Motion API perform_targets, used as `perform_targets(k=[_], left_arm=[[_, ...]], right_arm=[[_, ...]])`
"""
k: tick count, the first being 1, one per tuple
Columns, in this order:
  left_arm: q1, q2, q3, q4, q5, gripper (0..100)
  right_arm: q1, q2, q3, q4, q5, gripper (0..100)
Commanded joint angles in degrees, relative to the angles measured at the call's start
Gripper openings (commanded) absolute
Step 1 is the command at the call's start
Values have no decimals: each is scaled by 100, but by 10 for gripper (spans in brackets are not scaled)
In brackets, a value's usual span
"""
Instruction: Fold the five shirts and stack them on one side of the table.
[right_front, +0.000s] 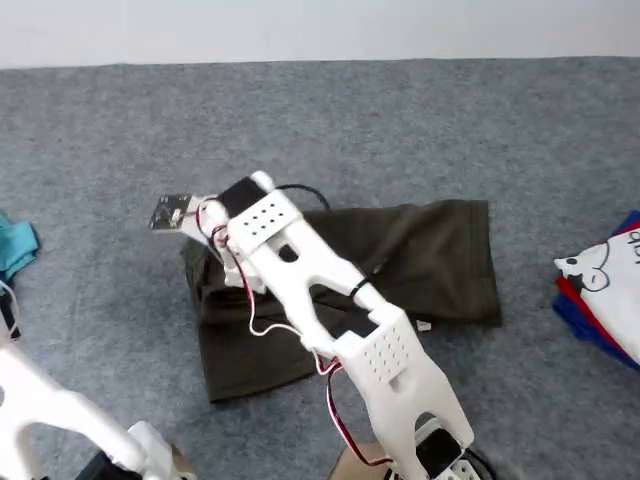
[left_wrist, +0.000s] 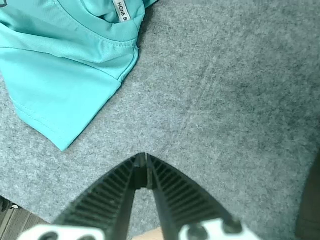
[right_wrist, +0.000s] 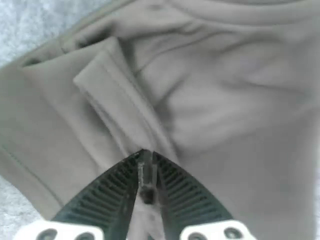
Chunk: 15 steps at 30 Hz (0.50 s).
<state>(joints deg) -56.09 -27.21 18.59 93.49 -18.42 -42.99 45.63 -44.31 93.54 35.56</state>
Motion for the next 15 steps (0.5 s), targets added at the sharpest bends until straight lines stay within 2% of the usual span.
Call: perform_targets(k=[1, 8, 12, 15], left_arm=[[18, -132, -22, -123, -70, 7], [18, -132, -22, -123, -70, 7], [18, -132, -22, -123, -70, 7], [18, -132, -22, -123, -70, 7]], right_arm=[[215, -40, -440, -101, 62, 13], [462, -31, -448, -549, 220, 13], [418, -101, -475, -136, 255, 20], [207, -189, -659, 462, 220, 72]])
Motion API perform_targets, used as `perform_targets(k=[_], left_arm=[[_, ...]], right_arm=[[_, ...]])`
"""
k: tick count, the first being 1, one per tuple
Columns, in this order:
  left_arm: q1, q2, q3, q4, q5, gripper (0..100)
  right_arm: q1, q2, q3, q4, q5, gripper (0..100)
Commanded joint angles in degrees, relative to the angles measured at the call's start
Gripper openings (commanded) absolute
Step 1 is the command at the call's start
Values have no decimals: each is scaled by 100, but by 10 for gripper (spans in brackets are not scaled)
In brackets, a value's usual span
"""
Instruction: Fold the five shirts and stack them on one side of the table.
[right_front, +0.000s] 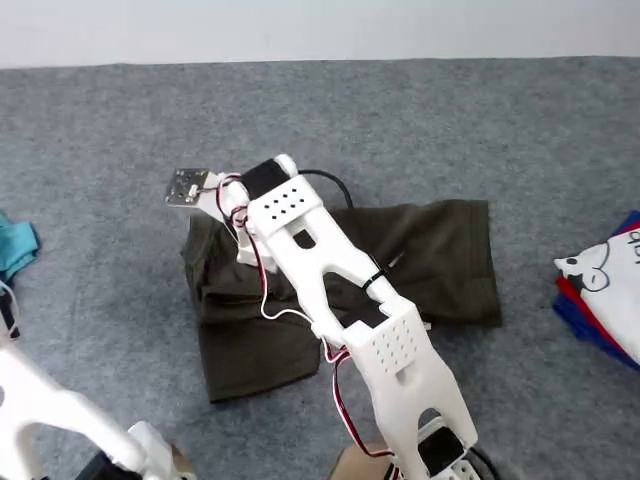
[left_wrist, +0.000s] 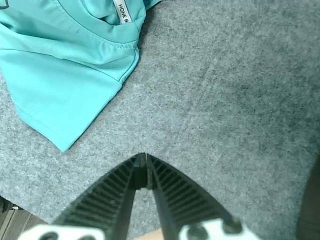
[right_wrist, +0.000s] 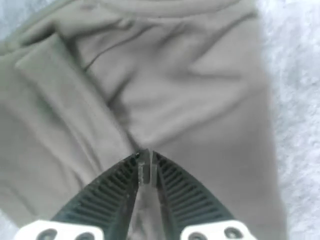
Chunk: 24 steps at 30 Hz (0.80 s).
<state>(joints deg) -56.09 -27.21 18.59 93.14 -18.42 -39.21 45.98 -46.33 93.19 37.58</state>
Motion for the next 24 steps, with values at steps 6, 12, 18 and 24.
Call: perform_targets(k=[6, 12, 18, 24], left_arm=[[185, -132, -22, -62, -53, 7], [255, -132, -22, -70, -44, 7], [255, -132, -22, -88, -53, 7], [255, -132, -22, -88, -62, 7]], right_arm=[[-611, -224, -492, 734, -237, 119], [-787, 259, -527, 418, -264, 119], [-796, 523, -527, 198, -237, 117], [-523, 497, -527, -198, -211, 20]])
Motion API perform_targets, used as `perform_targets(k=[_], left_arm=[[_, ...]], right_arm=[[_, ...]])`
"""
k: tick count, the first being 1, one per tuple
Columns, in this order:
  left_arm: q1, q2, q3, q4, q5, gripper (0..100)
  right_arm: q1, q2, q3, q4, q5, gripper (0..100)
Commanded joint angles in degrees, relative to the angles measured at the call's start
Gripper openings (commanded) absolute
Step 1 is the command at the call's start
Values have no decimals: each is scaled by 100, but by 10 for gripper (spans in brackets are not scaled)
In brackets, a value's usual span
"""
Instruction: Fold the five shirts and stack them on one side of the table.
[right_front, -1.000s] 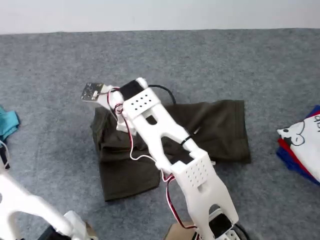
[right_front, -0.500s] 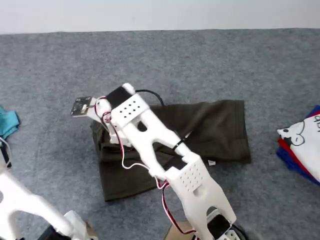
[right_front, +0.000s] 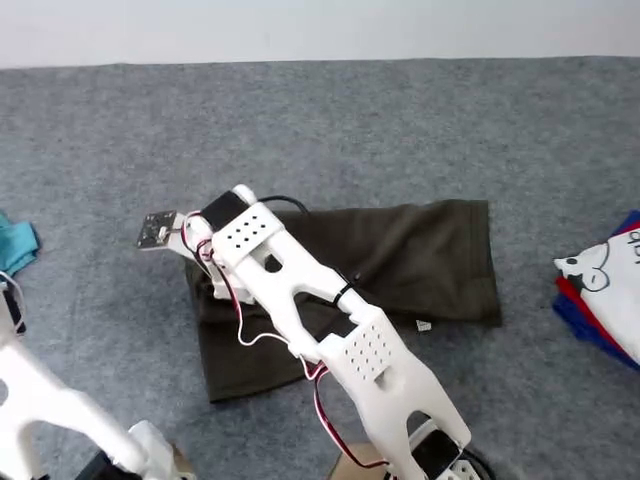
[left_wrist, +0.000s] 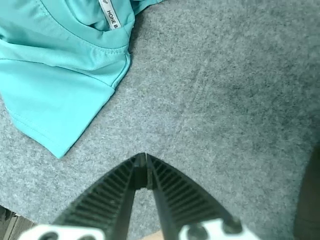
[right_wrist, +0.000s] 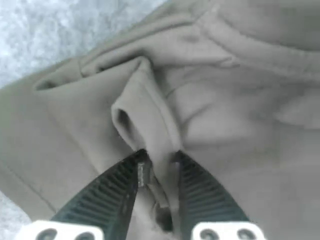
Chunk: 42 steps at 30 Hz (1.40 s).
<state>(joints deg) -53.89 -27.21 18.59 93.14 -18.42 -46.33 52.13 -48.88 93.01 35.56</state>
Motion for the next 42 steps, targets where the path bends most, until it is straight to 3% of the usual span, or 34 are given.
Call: perform_targets(k=[1, 17, 22, 27, 37, 42], left_arm=[[35, -132, -22, -88, -62, 7], [35, -123, -22, -97, -62, 7], [35, -123, -22, -97, -62, 7], [35, -123, -22, -97, -62, 7], [35, -123, -22, -62, -62, 7], [35, -123, -22, -62, -62, 7]], right_arm=[[251, -127, -273, -207, 44, 20], [866, -84, -440, -576, 299, 21], [1042, -75, -607, -743, 281, 99], [1376, -75, -615, -971, 281, 102], [1473, -391, -1389, 1007, 264, 60], [2088, -1130, -624, 1015, -158, 34]])
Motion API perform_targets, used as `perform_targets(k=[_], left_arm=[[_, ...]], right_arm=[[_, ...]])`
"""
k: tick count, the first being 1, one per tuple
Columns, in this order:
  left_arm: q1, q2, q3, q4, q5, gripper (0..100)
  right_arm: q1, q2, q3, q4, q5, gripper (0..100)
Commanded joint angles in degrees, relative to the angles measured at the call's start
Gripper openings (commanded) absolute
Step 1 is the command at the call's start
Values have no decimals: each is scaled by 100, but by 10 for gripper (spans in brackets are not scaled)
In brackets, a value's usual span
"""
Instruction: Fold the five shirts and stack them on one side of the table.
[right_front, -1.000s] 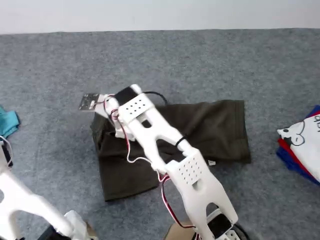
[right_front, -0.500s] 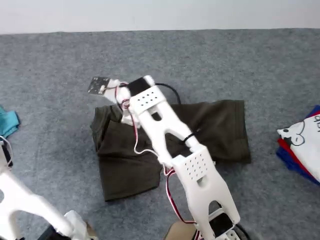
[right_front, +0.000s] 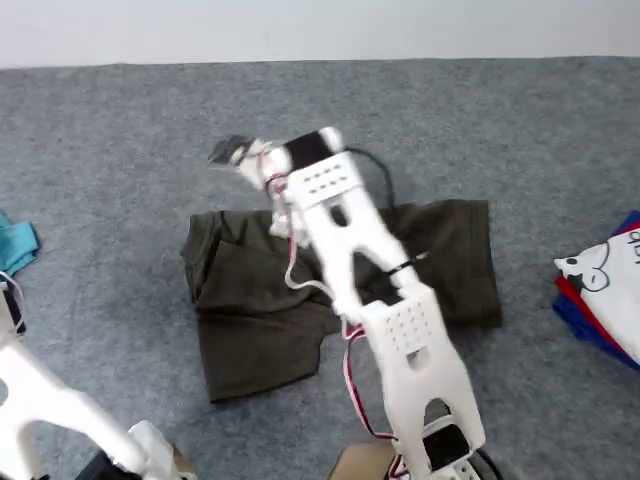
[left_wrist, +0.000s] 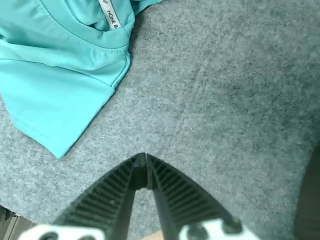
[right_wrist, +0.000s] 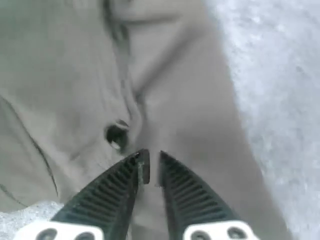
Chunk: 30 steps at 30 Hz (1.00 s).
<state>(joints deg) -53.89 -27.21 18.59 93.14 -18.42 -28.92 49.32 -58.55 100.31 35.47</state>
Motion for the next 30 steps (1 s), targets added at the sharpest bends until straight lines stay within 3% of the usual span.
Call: perform_targets(k=[1, 6, 11, 17, 23, 30], left_arm=[[35, -123, -22, -70, -62, 7], [35, -123, -22, -88, -62, 7], [35, -123, -22, -97, -62, 7], [35, -123, -31, -176, -70, 7], [35, -123, -31, -281, -352, 7], [35, -123, -31, -615, -378, 7]], right_arm=[[435, -1051, 695, 286, -167, 37], [708, -1947, 2488, 251, -448, 35], [725, -2009, 3270, 66, -510, 35], [646, -1437, 3385, -497, -501, 35], [92, -1323, 3393, 171, -686, 35], [-611, -1314, 3490, 224, -756, 35]])
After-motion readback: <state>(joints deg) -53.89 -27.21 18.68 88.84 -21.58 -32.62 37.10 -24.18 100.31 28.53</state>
